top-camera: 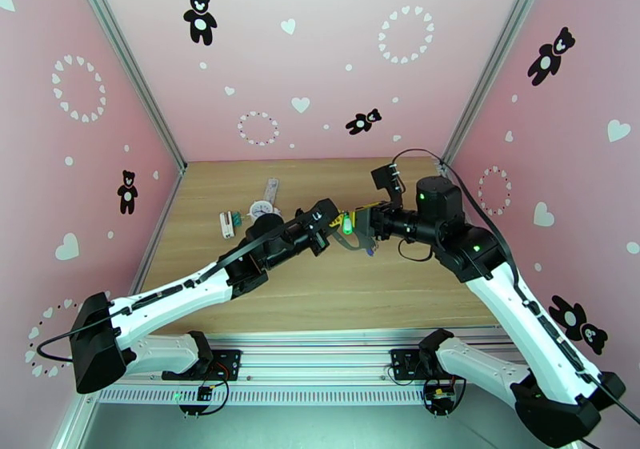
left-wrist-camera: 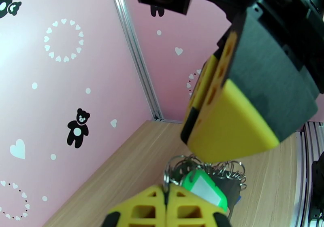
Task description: Remove the keys from the keyring
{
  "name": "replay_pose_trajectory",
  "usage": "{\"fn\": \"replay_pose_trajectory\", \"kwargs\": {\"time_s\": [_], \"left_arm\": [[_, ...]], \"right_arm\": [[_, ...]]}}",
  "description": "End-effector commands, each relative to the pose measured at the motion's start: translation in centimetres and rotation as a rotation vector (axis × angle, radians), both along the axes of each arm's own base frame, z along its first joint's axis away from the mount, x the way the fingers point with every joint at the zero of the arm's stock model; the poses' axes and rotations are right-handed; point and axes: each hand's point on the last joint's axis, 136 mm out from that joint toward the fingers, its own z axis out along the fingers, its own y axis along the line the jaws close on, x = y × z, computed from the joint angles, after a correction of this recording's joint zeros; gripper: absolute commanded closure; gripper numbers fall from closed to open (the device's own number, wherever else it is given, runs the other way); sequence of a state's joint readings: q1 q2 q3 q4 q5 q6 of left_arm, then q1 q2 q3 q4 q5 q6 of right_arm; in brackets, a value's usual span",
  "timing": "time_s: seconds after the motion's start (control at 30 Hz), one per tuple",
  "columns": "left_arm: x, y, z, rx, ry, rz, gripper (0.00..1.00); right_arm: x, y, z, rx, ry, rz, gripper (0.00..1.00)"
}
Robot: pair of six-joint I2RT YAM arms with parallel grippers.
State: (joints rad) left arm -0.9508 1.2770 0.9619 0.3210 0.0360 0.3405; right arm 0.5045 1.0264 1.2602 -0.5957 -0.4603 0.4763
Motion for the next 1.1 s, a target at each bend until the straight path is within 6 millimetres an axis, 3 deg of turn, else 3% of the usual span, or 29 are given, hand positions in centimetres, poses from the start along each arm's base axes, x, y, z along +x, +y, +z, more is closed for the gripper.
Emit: {"fn": "replay_pose_trajectory", "kwargs": {"time_s": [0.0, 0.47, 0.8, 1.07], "left_arm": [[0.3, -0.3, 1.5, -0.017, -0.028, 0.006, 1.00], [-0.1, -0.7, 1.4, -0.013, -0.025, -0.028, 1.00], [-0.3, -0.9, 1.8, -0.016, -0.031, -0.041, 1.00], [-0.1, -1.0, 1.9, -0.008, -0.028, -0.035, 1.00]], "right_arm": [[0.1, -0.3, 0.7, 0.007, 0.017, -0.025, 0.69], [0.5, 0.3, 0.5, -0.022, 0.012, 0.012, 0.74], [0.7, 0.6, -0.8, -0.047, 0.035, 0.026, 0.80], [0.4, 0.5, -0.9, -0.074, 0.006, 0.054, 0.92]]}}
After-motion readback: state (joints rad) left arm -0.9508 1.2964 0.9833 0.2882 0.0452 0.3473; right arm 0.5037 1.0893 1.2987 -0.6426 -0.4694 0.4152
